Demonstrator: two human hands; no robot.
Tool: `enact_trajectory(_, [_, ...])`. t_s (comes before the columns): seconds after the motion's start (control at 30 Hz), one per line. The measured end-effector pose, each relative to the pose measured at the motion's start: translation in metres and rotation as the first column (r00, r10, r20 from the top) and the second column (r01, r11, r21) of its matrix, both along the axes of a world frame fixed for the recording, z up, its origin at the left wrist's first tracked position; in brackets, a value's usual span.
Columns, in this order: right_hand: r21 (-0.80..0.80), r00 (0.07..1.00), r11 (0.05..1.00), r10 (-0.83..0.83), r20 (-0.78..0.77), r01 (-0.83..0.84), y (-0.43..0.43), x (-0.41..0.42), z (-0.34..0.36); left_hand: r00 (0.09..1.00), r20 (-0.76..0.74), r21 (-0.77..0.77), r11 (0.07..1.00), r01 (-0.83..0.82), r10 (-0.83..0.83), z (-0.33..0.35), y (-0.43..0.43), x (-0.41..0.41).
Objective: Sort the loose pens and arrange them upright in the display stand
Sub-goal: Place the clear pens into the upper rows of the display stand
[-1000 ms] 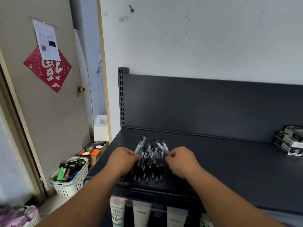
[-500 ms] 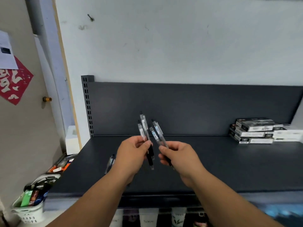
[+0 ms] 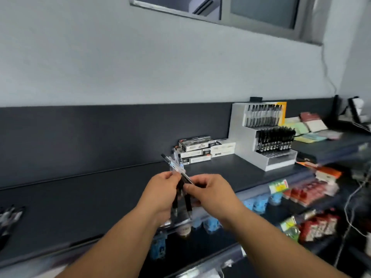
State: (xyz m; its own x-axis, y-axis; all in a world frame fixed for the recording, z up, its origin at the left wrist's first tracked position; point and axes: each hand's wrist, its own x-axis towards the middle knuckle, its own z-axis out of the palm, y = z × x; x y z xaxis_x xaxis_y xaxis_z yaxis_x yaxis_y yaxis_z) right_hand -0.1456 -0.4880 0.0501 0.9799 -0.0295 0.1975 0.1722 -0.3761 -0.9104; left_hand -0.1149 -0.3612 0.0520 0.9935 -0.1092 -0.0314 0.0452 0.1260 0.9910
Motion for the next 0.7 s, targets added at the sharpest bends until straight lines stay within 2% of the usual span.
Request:
enact_trajectory(0.17, [-0.021, 0.996, 0.997, -0.073, -0.043, 0.072, -0.103, -0.026, 0.005, 0.991, -0.055, -0.044, 0.992, 0.119, -0.121, 0.004, -0.107, -0.021])
enact_trajectory(0.4, [0.003, 0.987, 0.993, -0.12, -0.105, 0.121, -0.211, -0.026, 0.019, 0.951, -0.099, -0.06, 0.955, 0.289, -0.294, 0.013, -0.209, -0.015])
enact_trajectory(0.57, [0.151, 0.984, 0.974, -0.158, -0.083, 0.169, -0.254, -0.002, 0.031, 0.966, -0.072, -0.108, 0.965, 0.241, -0.249, 0.03, -0.261, 0.016])
enact_trajectory(0.7, [0.125, 0.961, 0.953, -0.268, -0.072, 0.276, -0.281, 0.035, 0.037, 0.981, -0.036, -0.117, 0.976, 0.186, -0.191, 0.034, -0.286, 0.06])
